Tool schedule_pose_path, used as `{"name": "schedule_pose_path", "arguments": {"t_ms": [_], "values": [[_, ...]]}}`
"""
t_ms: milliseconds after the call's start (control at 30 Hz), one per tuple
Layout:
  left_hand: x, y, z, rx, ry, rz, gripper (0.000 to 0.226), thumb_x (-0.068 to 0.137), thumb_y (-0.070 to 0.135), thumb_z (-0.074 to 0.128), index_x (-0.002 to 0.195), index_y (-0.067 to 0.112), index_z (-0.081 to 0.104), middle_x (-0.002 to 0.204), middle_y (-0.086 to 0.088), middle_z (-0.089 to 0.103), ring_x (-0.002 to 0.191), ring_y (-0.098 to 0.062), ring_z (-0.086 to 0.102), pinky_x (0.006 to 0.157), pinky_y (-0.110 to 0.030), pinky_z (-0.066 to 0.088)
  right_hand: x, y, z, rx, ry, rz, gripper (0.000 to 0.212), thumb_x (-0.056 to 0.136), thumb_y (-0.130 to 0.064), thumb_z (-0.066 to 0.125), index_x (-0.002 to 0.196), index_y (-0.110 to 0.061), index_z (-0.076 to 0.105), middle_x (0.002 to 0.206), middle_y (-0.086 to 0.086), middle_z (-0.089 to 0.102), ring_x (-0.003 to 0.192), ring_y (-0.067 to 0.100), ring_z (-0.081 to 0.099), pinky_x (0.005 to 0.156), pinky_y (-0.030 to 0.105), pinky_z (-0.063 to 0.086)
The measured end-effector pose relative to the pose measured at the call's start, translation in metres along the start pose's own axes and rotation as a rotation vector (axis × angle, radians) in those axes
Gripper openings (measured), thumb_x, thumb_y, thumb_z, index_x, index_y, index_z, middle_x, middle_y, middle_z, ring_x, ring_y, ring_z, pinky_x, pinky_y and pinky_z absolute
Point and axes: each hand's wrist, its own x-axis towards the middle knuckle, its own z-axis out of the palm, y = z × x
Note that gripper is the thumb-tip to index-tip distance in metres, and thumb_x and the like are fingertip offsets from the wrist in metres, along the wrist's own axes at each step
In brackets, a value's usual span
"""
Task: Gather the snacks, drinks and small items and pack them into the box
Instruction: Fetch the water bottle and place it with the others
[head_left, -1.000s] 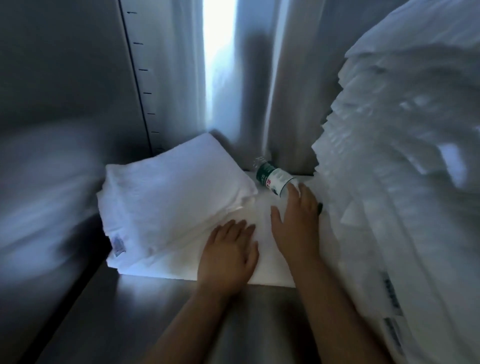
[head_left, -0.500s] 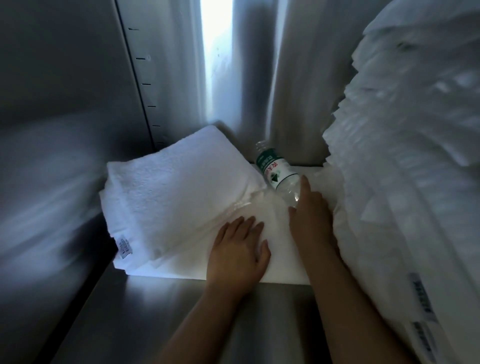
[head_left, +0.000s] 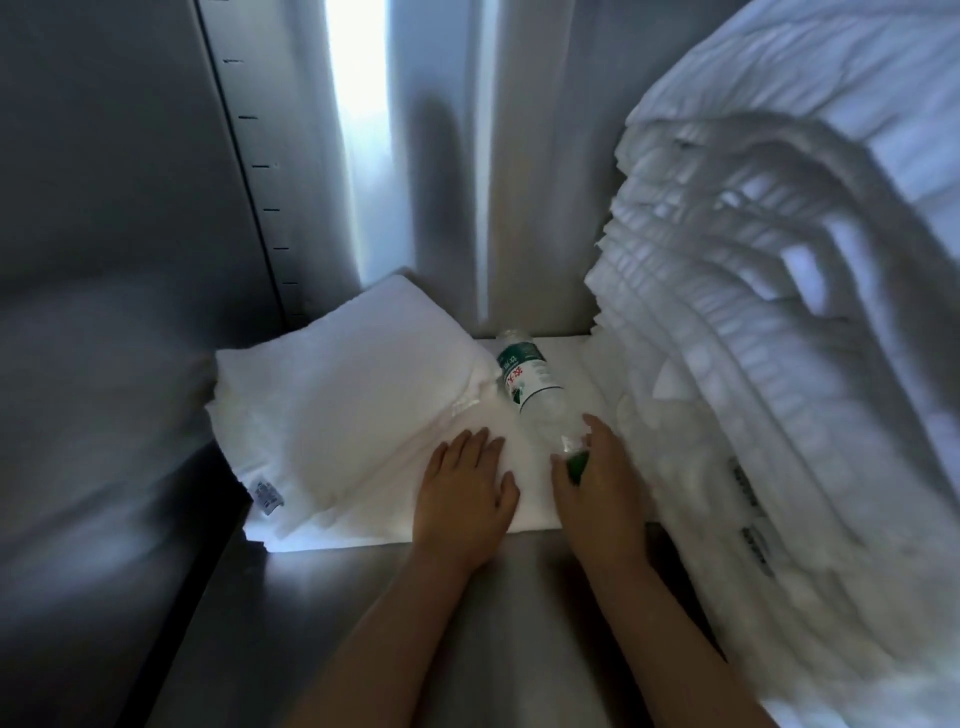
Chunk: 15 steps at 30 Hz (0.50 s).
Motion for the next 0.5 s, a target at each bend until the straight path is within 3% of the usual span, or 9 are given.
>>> {"name": "schedule_pose_path", "arguments": {"t_ms": [100, 167, 333, 500], "values": [[-0.008, -0.005, 0.002, -0.023, -0.015, 0.02, 0.054, 0.097, 0.041, 0.029, 0.145, 0.016, 0.033, 0.15, -0.004, 0.036, 0.139, -0.018, 0.029, 0.115, -0.034, 0.014, -0.011, -0.01, -0.02, 0.096, 0.095, -0.006, 0.044, 0.085, -0.026, 0.066, 0.124, -0.023, 0.046, 0.114, -0.007, 0.052, 0.099, 0.001, 0.05, 0.076, 0.002, 0.035], [-0.012, -0.007, 0.001, -0.087, -0.015, -0.003, 0.058, 0.098, 0.042, 0.032, 0.148, 0.017, 0.023, 0.153, -0.003, 0.029, 0.14, -0.016, 0.024, 0.115, -0.029, 0.008, -0.01, -0.023, -0.037, 0.144, 0.161, -0.045, 0.038, 0.085, -0.029, 0.066, 0.118, -0.026, 0.047, 0.105, -0.013, 0.051, 0.089, -0.006, 0.048, 0.069, -0.002, 0.037], [-0.021, -0.001, -0.007, -0.291, -0.03, -0.08, 0.077, 0.093, 0.048, 0.043, 0.15, 0.02, -0.001, 0.158, -0.001, 0.008, 0.143, -0.013, 0.013, 0.113, -0.025, 0.002, 0.002, -0.063, -0.079, 0.093, 0.243, -0.189, 0.024, 0.088, -0.038, 0.059, 0.109, -0.026, 0.053, 0.095, -0.009, 0.056, 0.076, 0.003, 0.054, 0.065, 0.023, 0.046], [-0.031, 0.012, -0.015, -0.463, 0.012, -0.029, 0.087, 0.087, 0.049, 0.057, 0.15, 0.022, 0.003, 0.157, 0.003, 0.014, 0.141, -0.012, 0.018, 0.117, -0.031, 0.013, 0.008, -0.088, -0.097, 0.076, 0.173, -0.202, 0.035, 0.091, -0.046, 0.051, 0.115, -0.021, 0.057, 0.101, -0.007, 0.058, 0.078, 0.006, 0.054, 0.067, 0.029, 0.048]]}}
